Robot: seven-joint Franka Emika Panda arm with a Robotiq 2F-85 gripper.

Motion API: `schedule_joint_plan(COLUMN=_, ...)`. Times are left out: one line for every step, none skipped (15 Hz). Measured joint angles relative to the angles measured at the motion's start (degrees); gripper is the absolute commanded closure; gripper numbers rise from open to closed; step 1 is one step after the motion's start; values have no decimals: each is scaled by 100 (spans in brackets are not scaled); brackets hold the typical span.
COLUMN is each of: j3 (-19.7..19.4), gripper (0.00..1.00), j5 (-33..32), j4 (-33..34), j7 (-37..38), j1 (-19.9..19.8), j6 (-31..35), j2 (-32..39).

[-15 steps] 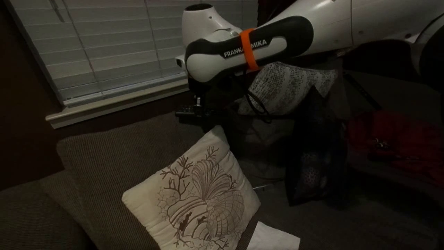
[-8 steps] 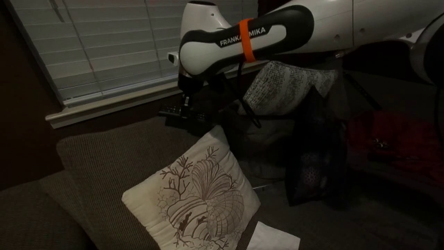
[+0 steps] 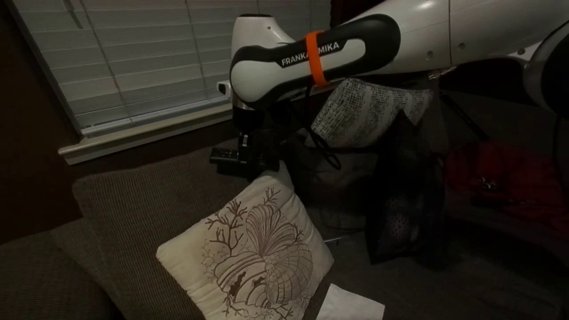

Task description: Put the remote control on the backrest of the sofa.

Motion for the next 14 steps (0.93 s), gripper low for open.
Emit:
schedule_joint_plan(j3=-19, gripper=72, j5=-14, j4=0, j7=0, j1=2, j6=7, j2=17)
schedule_joint_plan(j3=-47, gripper=72, j5=-23, j4=0, j7=0, j1=6, j6=24, j2=32)
schedule_joint_plan(j3=-88, gripper=72, j5=-45, j4=1, j7=0, j1=12, j6=58, j2=48)
schedule_joint_plan(j3=-145, gripper=72, j5=-60, j4=36, j7=0, j1=26, j6=71, j2=84)
schedule_joint_plan(j3=-202, gripper=72, j5=-79, j4=115, j7=0, j1=41, j6=71, j2=146)
schedule_joint_plan(j3=-247, gripper=72, j5=-96, j4=192, j7=0, j1=54, j6=72, j2=216)
schedule_joint_plan(j3=-284, gripper=72, j5=-109, j4=271, j7=-8, j1=65, j6=73, j2=286)
schedule_joint_plan(j3=-305, gripper=72, j5=-112, j4=341, j7=-23, j1=70, j6=78, j2=355)
schedule_joint_plan(j3=-316, gripper=72, j5=-113, j4=388, j7=-45, j1=73, j6=108, j2=407)
schedule_joint_plan(j3=-328, gripper=22, j5=-115, j4=381, j7=-73, j1=74, j6=188, j2=429)
schedule_joint_plan(j3=-335, gripper=21, j5=-116, j4=361, j7=-114, j1=76, j6=264, j2=435)
schedule_joint_plan(j3=-336, gripper=15, j5=-116, j4=359, j7=-156, j1=77, j6=289, j2=440)
schedule_joint_plan(j3=-337, gripper=8, j5=-116, j4=361, j7=-212, j1=79, j6=299, j2=440)
schedule_joint_plan(j3=-337, gripper=2, j5=-117, j4=372, j7=-269, j1=81, j6=309, j2=440)
